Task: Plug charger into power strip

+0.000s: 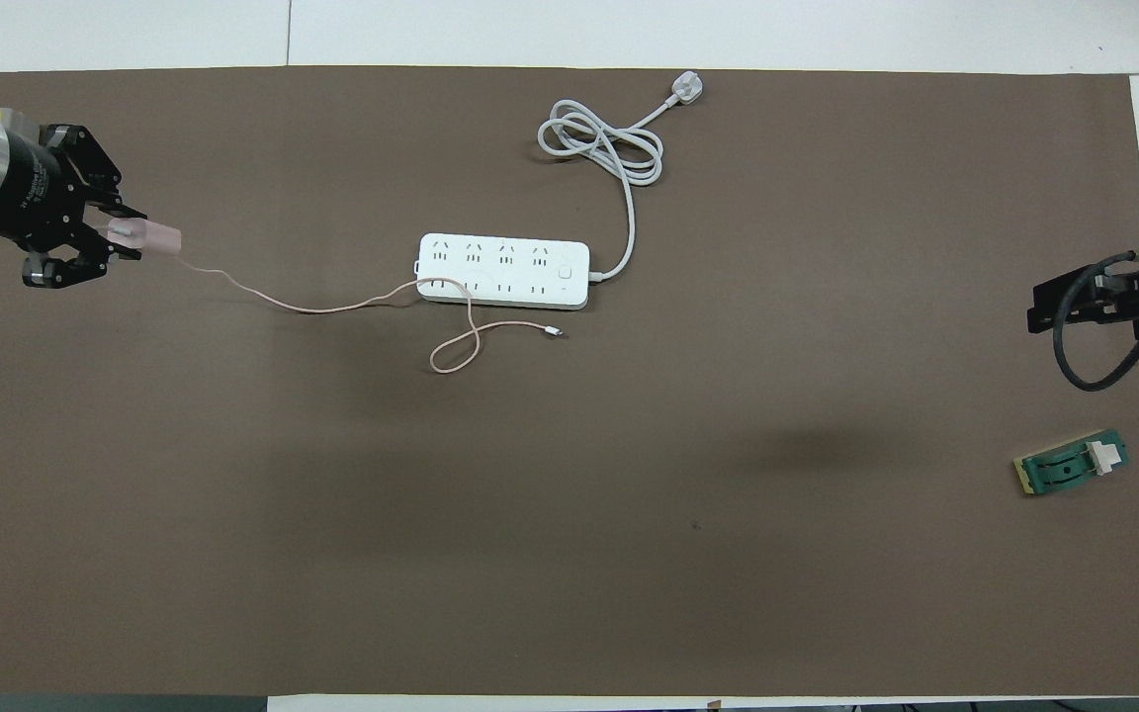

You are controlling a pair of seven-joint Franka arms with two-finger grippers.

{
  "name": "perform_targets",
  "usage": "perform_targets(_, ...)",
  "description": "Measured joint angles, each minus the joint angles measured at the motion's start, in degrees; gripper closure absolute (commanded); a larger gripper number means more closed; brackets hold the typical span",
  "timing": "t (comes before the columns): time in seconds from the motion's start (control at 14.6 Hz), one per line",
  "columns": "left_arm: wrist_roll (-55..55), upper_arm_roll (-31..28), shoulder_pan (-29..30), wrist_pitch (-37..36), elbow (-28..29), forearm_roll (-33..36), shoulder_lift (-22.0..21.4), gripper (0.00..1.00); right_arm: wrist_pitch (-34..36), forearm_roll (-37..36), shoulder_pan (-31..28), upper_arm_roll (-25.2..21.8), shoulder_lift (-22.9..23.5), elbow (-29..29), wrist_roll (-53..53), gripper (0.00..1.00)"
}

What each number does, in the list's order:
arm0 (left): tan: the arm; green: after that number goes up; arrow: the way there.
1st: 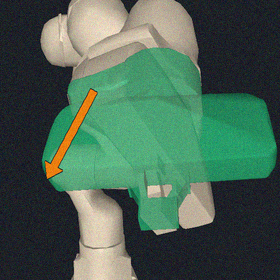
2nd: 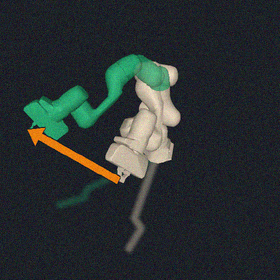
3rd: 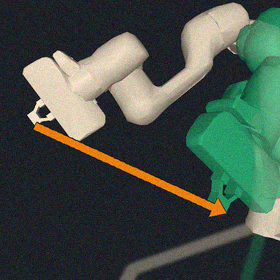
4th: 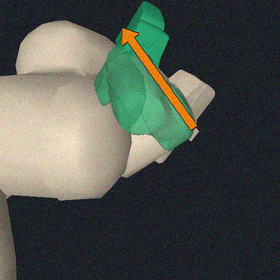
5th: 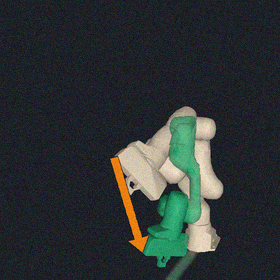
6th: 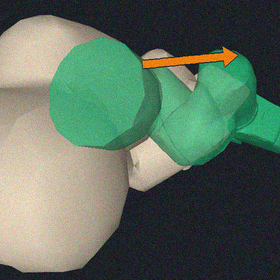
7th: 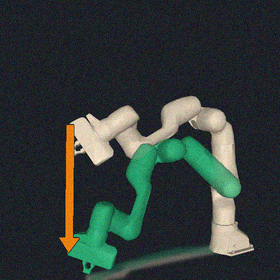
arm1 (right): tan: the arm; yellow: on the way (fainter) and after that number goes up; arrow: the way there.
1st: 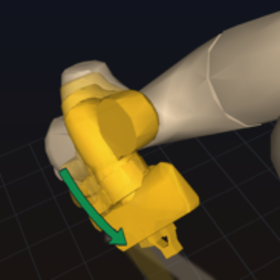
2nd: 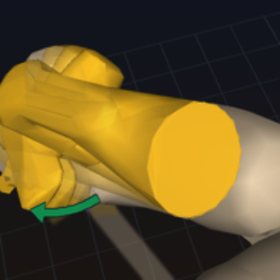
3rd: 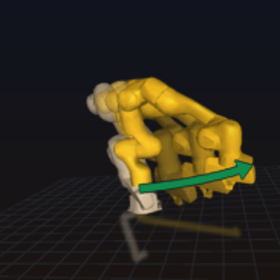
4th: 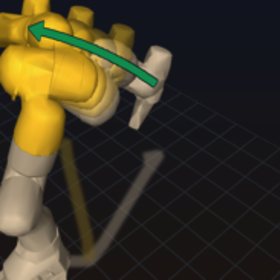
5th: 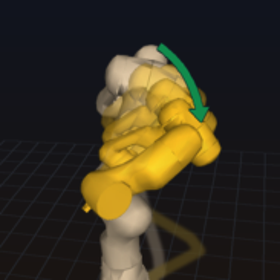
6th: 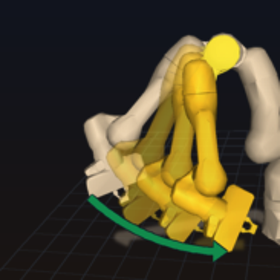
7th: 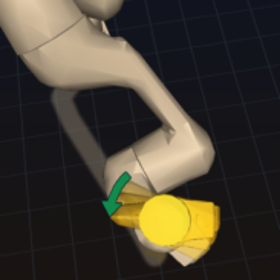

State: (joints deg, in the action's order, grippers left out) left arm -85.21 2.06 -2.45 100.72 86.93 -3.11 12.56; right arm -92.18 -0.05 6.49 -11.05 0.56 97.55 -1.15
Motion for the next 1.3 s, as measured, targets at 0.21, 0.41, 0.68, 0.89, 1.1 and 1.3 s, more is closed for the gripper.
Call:
perform_targets(0.21, -9.5, 0.31, -3.35, 2.64, 0.01, 1.85, 2.73, 1.0, 0.0, 0.0, 0.03, 0.01, 0.0, -0.02, -0.41, 0.0)
perform_targets(0.41, -17.54, 0.53, -8.1, 3.97, 0.0, 5.22, 4.96, 1.0, -0.03, 0.0, 0.03, 0.01, -0.04, -0.69, -0.41, 0.0)
perform_targets(0.68, -25.61, 0.67, -13.39, 6.31, 0.0, 8.01, 7.31, 1.0, -0.16, 0.22, -0.01, -0.21, -0.13, -2.06, 1.67, 0.0)
perform_targets(0.89, -24.09, 0.59, -13.78, 2.08, 0.19, 8.93, 6.32, 1.0, -0.18, 0.79, -0.1, -0.37, -0.16, -3.05, 2.28, 0.0)
perform_targets(1.1, -17.29, 0.7, -13.89, -1.72, 3.82, 8.94, 1.72, 1.0, -0.15, 0.8, -0.07, -0.36, -0.15, -3.05, 2.28, 0.0)
perform_targets(1.3, -11.1, 1.18, -17.65, -4.73, 10.26, 8.93, -1.38, 1.0, -0.03, 0.8, -0.06, -0.33, -0.15, -3.03, 2.29, 0.0)
